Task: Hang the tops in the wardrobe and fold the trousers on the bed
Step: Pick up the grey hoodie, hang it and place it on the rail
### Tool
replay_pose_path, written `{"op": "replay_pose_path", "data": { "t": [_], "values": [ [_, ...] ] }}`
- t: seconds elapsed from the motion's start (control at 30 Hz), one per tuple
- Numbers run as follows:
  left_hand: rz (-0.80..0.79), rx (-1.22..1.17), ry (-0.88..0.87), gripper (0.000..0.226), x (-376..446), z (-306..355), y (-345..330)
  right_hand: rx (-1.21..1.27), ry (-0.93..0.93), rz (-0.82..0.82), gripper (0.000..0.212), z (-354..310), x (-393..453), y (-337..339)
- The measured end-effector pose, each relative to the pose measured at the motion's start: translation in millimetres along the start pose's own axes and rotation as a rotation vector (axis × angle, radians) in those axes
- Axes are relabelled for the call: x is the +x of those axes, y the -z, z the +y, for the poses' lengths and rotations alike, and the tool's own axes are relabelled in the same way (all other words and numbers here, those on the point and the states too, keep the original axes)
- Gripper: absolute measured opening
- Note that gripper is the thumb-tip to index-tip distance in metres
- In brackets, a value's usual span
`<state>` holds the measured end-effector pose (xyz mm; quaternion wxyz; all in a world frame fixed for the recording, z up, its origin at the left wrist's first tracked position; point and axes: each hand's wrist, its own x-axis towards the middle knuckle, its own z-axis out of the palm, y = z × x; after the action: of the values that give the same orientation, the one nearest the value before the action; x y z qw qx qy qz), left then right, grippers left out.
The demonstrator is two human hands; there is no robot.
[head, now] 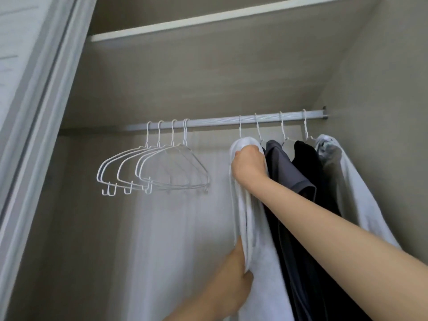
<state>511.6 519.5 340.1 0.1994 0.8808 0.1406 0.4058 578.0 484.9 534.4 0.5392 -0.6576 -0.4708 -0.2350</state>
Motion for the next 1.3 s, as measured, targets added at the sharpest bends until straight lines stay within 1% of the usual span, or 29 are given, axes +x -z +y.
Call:
{"op": "replay_pose_path", "data": {
  "t": [0.07, 0.17, 0.27, 0.33, 0.4, 0.47, 0.57, 0.6, 0.7, 0.77, 0.83, 0.9, 0.97, 1.07, 1.13, 1.2, 1.3],
  "values": [
    [0.003, -0.014, 0.015, 0.075, -8.9, 2.5, -1.5, -0.162, -0.011, -0.031, 0.044, -2.4, -10.7, 0.4],
    [0.007, -0.099, 0.03, 0.078, -24.8, 7.3, -3.3, -0.47, 0.142, 0.022, 0.062, -2.7, -36.2, 0.7],
    [0.049, -0.123, 0.057, 0.076, -44.0, 11.8, -3.8, -0.614, 0.266, 0.037, 0.074, 7.9, -68.6, 1.8],
    [0.076, -0.122, 0.079, 0.074, -57.1, 13.2, -1.3, -0.655, 0.322, 0.022, 0.075, 12.1, -88.0, 5.6],
    [0.097, -0.123, 0.116, 0.074, -72.2, 13.1, 1.2, -0.693, 0.366, -0.004, 0.07, 15.9, -105.4, 8.7],
    [0.111, -0.112, 0.16, 0.073, -92.1, 9.4, 2.2, -0.693, 0.371, -0.074, 0.069, 19.3, -127.9, 11.6],
    [0.107, -0.097, 0.227, 0.071, -130.1, 0.6, -2.8, -0.708, 0.416, -0.208, 0.072, 26.9, -172.7, 16.1],
    [0.075, -0.104, 0.264, 0.069, -156.4, -2.4, -6.8, -0.719, 0.422, -0.273, 0.072, 30.6, -198.1, 16.8],
    [-0.023, -0.148, 0.34, 0.07, -206.5, -6.2, -13.8, -0.74, 0.492, -0.369, 0.066, 39.1, -242.1, 25.7],
    [-0.035, -0.132, 0.451, 0.073, -243.7, -4.1, -13.4, -0.745, 0.511, -0.441, 0.061, 42.0, -273.1, 33.4],
    [-0.029, -0.137, 0.56, 0.065, -278.6, 2.4, -7.9, -0.696, 0.518, -0.498, 0.059, 45.1, -305.1, 42.7],
    [-0.038, -0.162, 0.643, 0.049, -309.9, 16.0, 1.5, -0.595, 0.518, -0.587, 0.058, 49.8, -339.9, 51.5],
    [-0.007, -0.218, 0.719, 0.037, -340.5, 33.0, 7.5, -0.475, 0.517, -0.659, 0.056, 56.5, -374.4, 57.4],
    [0.096, -0.303, 0.832, 0.029, -397.8, 66.2, 6.5, -0.273, 0.478, -0.789, 0.054, 63.9, -433.2, 67.5],
    [0.168, -0.301, 0.895, 0.026, -438.3, 91.1, -0.6, -0.131, 0.453, -0.856, 0.053, 68.0, -473.1, 74.5],
    [0.261, -0.249, 0.931, 0.026, -472.7, 114.7, -14.0, 0.003, 0.424, -0.927, 0.051, 71.7, -508.3, 83.0],
    [0.405, -0.1, 0.983, 0.022, -523.6, 158.0, -42.4, 0.165, 0.418, -1.018, 0.049, 73.4, -556.6, 100.2]
  ]
}}
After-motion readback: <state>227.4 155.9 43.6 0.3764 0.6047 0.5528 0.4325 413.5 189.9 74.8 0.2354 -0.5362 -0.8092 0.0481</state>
